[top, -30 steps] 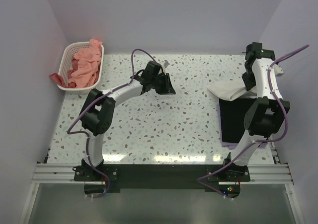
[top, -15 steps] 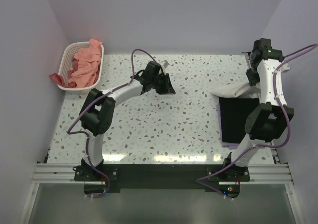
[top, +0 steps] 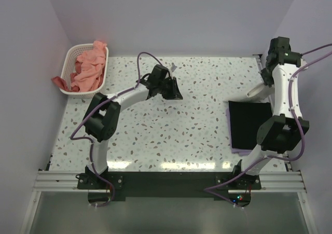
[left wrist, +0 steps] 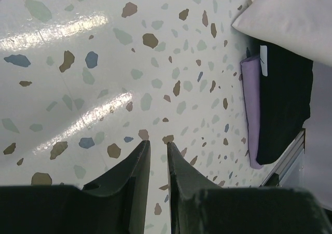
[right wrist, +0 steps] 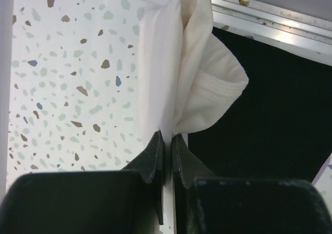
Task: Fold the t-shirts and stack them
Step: Neatly place the folded tshirt to the corner
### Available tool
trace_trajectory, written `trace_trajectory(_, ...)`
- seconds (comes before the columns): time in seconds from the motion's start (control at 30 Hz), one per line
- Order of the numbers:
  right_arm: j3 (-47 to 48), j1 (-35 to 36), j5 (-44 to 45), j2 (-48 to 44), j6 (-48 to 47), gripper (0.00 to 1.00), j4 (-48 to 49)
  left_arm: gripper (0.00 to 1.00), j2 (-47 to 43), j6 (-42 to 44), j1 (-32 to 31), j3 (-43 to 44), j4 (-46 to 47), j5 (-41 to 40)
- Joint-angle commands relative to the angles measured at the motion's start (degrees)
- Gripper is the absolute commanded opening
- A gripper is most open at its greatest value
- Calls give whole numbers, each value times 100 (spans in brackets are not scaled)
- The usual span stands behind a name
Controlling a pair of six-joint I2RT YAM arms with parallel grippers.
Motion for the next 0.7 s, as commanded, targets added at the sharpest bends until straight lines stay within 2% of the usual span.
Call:
trace_trajectory(0.0,290,-27,51,-419,-126,0,231,24,-283,161,17,-39,109,-34)
trace_trajectory(0.67,335,-36,51,-876,-196,0,354,24,-265,169,25,-92,144,-16)
